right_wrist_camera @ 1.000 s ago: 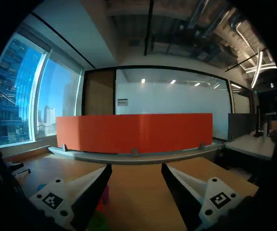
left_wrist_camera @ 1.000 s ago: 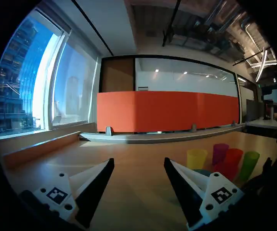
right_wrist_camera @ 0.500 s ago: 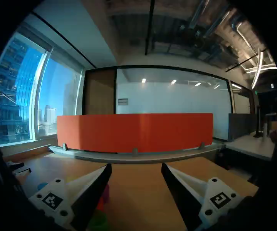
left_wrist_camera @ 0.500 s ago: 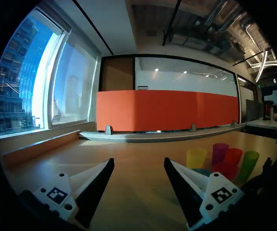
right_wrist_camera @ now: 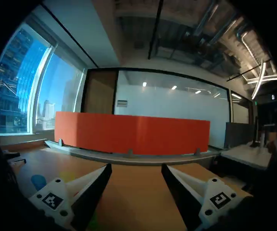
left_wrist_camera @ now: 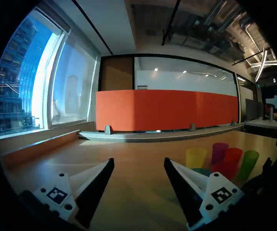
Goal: Pour water
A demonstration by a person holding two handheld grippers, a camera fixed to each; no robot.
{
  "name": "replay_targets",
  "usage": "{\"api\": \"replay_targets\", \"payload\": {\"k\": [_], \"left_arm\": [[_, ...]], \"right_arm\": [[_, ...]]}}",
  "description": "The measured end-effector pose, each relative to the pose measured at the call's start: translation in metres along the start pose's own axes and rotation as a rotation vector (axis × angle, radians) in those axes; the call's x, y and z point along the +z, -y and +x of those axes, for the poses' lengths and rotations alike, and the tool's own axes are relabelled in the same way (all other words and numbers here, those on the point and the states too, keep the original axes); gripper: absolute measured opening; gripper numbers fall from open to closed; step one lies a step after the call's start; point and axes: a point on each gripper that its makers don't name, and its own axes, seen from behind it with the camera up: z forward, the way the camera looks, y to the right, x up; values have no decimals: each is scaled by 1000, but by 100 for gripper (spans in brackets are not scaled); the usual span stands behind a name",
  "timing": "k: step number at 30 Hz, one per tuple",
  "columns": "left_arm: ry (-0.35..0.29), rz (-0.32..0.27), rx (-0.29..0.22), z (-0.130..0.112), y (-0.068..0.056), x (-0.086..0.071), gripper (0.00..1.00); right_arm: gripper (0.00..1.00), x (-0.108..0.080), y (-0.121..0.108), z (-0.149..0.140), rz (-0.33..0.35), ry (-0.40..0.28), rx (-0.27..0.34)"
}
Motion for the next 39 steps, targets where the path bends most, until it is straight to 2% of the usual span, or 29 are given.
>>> {"api": "replay_targets", "payload": {"k": [11,17,23,29,39], "left_arm": [[0,0,0,0,1,0,96],[0,0,0,0,1,-1,96],[0,0,-1,-1,1,-1,96],[0,0,-1,0,1,-1,96],[0,0,0,0,1,-1,96]], "right_arm": [[100,10,6,-33,27,-4,-31],[100,14,-1,-42,1,-43,-4],[100,15,-3,-55,6,-63,21],[100,16,-18,-65,-10,-72,17],[100,19,-40,-79,-18,-51,26]]}}
